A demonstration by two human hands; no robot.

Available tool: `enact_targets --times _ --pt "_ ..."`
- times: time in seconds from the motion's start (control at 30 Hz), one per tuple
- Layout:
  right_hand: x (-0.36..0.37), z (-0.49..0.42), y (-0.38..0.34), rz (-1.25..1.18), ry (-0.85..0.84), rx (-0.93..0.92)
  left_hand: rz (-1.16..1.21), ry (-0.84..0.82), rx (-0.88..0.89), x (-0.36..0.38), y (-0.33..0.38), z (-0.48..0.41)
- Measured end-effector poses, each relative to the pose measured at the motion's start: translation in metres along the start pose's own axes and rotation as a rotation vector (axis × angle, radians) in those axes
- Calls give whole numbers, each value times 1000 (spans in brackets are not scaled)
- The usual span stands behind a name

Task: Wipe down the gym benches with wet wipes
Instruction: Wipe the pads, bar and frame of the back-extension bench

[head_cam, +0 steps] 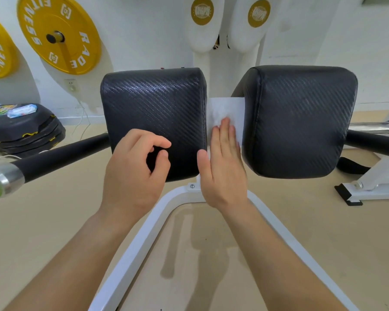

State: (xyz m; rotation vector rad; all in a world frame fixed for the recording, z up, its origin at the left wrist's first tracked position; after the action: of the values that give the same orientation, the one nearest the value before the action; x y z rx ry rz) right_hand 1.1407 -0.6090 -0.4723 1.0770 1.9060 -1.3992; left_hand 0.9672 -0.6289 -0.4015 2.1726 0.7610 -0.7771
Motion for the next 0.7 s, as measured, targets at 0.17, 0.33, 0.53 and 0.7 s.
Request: enact_targets --times 0.17,0.33,0.53,0.7 --pt "-5 -4 -3 -44 20 0 40 -6 -8 2 -2 -6" --pt "-3 4 -3 24 42 -5 80 -35 23 -2 -1 -19" --pt "-37 -15 -34 -124 77 79 178 -84 -35 -16 0 -43" --pt "-73 2 -68 -184 104 197 240 -207 -180 -44 6 -57"
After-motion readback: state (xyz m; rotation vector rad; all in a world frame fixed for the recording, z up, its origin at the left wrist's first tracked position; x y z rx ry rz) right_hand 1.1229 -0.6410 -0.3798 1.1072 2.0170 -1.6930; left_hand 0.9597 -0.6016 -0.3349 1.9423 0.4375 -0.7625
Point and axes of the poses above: each hand's wrist, its own z-axis away from the middle knuckle, its own x-axis out of the palm, y = z × x, the point moved 6 cm from there along -z, towards the middle knuckle, and after that the axes turned 11 degrees about -y, right-handed, at the moved point
